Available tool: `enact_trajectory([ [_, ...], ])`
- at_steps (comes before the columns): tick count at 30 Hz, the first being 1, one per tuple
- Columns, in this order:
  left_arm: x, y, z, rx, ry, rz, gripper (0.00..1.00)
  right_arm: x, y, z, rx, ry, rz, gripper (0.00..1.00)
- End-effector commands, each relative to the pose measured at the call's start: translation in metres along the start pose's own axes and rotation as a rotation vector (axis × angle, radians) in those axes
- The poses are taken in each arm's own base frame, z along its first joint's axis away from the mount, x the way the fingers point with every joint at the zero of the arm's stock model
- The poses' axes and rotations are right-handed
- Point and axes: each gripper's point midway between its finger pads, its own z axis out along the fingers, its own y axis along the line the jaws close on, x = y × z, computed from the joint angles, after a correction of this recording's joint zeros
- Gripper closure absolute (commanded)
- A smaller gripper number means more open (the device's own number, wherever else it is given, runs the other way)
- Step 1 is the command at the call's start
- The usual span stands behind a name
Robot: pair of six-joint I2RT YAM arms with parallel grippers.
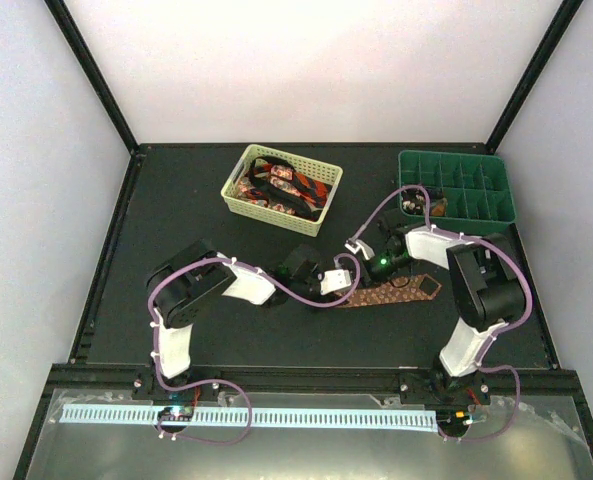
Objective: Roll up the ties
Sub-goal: Roll the tie at the center of the board.
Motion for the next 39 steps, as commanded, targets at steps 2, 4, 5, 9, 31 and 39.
enact_trajectory([
  [2, 0.082, -0.013, -0.001, 0.011, 0.274, -0.093, 0.6, 0.001, 0.0, 0.01, -0.042, 0.0, 0.015, 0.72],
  [4, 0.082, -0.013, -0.001, 0.01, 0.274, -0.095, 0.6, 0.004, -0.001, 0.012, -0.049, 0.007, 0.024, 0.8],
  [5, 0.082, -0.013, -0.001, 0.01, 0.274, -0.095, 0.6, 0.005, -0.001, 0.012, -0.049, 0.012, 0.028, 0.85],
  [9, 0.081, -0.011, -0.002, 0.004, 0.268, -0.106, 0.57, 0.013, -0.009, 0.01, 0.002, 0.035, 0.048, 0.98],
  [31, 0.029, -0.006, -0.052, 0.021, -0.055, -0.067, 0.32, -0.007, -0.034, 0.027, 0.076, 0.047, 0.042, 0.98],
  [39, 0.025, 0.006, -0.043, -0.016, -0.073, -0.089, 0.2, 0.003, -0.041, 0.032, 0.083, 0.075, 0.062, 0.98],
])
